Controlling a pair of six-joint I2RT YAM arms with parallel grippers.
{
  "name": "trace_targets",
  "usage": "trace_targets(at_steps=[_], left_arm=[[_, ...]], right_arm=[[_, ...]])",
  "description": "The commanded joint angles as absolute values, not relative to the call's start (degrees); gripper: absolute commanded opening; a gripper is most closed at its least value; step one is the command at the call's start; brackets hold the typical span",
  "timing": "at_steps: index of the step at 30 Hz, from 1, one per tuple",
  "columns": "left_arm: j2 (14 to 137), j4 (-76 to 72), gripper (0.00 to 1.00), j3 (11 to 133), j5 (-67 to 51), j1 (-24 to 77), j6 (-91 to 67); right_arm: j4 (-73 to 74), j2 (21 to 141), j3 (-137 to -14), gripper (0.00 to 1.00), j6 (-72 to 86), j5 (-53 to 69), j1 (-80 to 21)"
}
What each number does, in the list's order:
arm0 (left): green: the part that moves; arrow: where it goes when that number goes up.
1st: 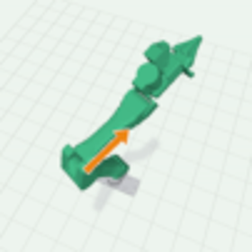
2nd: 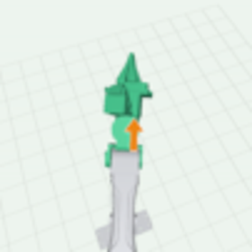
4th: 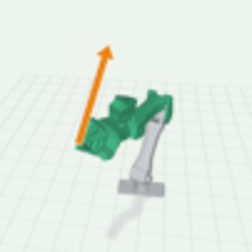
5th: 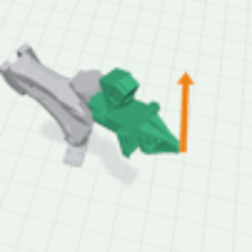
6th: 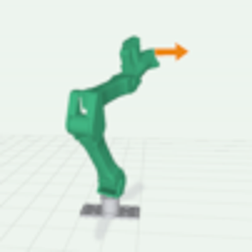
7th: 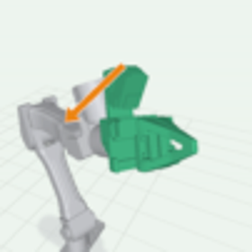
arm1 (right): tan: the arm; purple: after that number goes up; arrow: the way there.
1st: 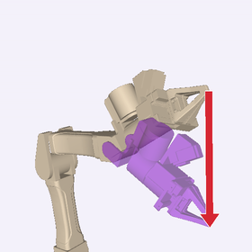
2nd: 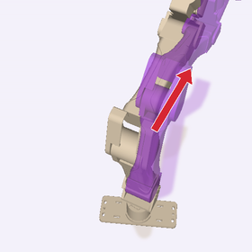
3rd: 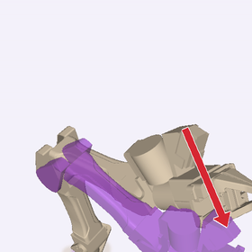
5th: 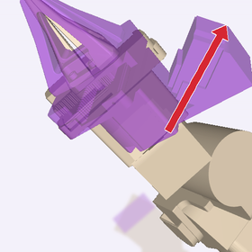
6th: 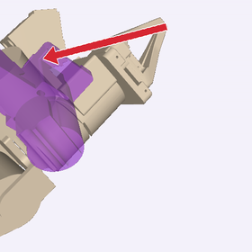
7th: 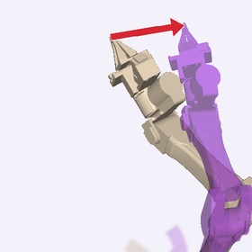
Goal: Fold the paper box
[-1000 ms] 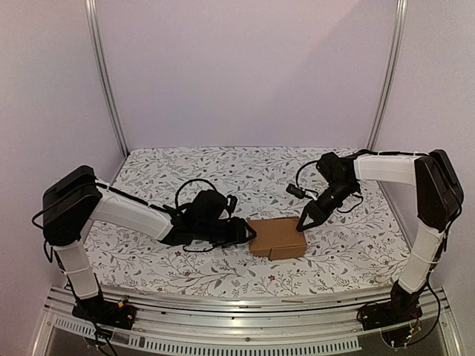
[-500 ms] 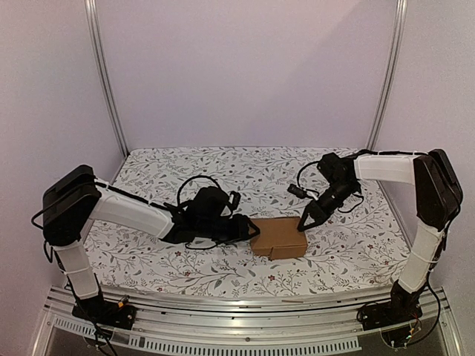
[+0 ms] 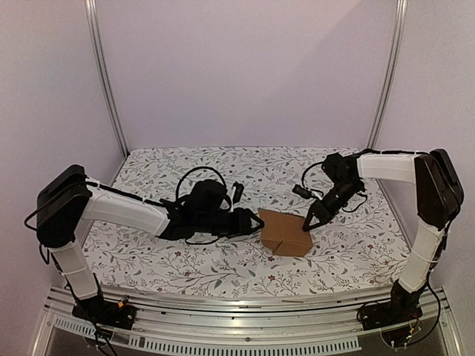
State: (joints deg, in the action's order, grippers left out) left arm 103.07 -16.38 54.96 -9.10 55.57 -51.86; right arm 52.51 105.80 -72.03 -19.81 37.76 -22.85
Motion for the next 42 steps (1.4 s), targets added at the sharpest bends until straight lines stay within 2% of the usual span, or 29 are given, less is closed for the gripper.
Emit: trace_targets(at_steps=[1, 7, 10, 16, 24, 33, 42], left_arm=[[97.75, -19.64, 0.5, 54.64, -9.78, 56.42, -47.04], [94.15, -20.78, 0.51, 47.24, -6.93, 56.82, -40.83], [97.65, -21.33, 0.49, 44.66, -2.32, 57.08, -39.48], [108.28, -25.58, 0.44, 52.49, -3.83, 59.23, -38.59], [111.06, -25.39, 0.43, 56.57, -3.57, 60.55, -37.65], [102.17, -21.83, 0.42, 49.07, 4.49, 62.7, -35.92], [87.6, -2.81, 0.48, 47.92, 20.81, 64.42, -28.59]], right_arm=[[52.71, 107.3, -70.22, 0.2, -20.13, 29.96, -22.76], [52.73, 106.82, -70.33, 0.21, -20.2, 29.66, -22.36], [52.47, 106.44, -70.69, 0.21, -20.3, 30.06, -22.32], [51.68, 107.29, -72.45, 0.22, -19.37, 31.64, -22.24], [50.08, 112.65, -79.34, 0.23, -19.05, 31.41, -22.31], [53.97, 122.85, -91.71, 0.28, -19.53, 40.51, -24.53], [68.12, 133.49, -105.81, 0.32, -29.07, 45.41, -31.96]])
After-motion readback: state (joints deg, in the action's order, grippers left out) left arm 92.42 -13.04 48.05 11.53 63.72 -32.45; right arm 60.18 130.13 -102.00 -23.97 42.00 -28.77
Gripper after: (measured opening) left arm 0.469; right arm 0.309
